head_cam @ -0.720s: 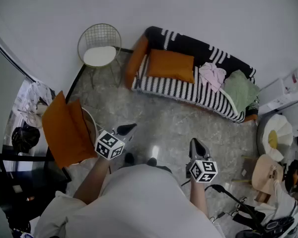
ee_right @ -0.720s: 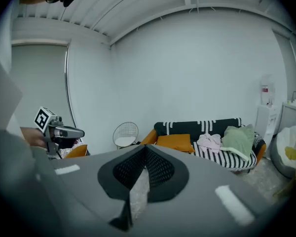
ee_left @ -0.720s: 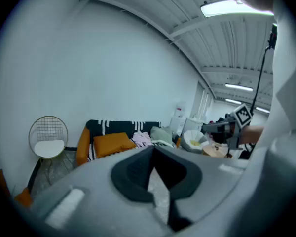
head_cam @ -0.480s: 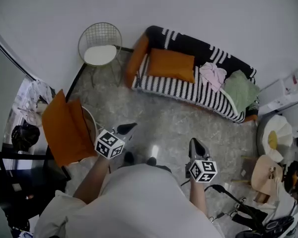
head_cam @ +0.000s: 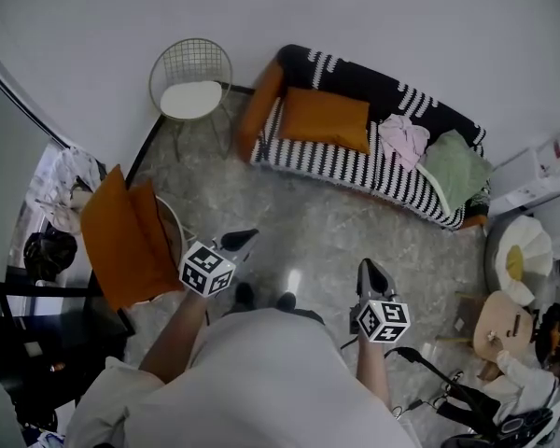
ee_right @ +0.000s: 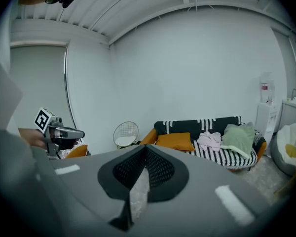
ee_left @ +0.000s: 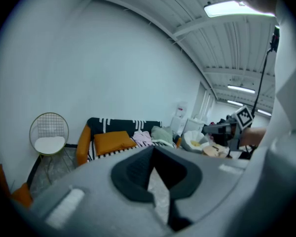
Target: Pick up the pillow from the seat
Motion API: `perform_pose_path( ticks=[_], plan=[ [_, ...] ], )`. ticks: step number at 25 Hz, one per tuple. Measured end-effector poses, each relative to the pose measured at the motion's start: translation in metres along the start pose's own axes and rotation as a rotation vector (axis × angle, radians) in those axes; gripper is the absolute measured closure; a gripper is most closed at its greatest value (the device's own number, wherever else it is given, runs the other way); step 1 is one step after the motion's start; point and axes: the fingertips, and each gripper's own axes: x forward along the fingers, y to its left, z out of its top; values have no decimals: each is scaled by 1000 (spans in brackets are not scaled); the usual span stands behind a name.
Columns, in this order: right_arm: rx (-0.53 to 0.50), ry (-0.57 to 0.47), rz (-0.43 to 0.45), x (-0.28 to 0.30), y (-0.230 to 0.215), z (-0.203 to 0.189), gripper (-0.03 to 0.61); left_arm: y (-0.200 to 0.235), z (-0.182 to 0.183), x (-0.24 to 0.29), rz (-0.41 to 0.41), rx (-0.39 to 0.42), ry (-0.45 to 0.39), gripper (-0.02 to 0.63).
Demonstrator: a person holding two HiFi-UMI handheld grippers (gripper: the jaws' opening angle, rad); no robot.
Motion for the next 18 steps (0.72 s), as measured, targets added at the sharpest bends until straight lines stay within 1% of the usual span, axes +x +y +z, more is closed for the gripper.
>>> perform_pose_path(
  ticks=[9,18],
  plan=[
    [5,11,8,0,-16,-2,574,-6,2,16,9,1,12,615],
    [-7,26,25,-7,-49,-2,574,-25,8,35,41,16,13,615]
  ],
)
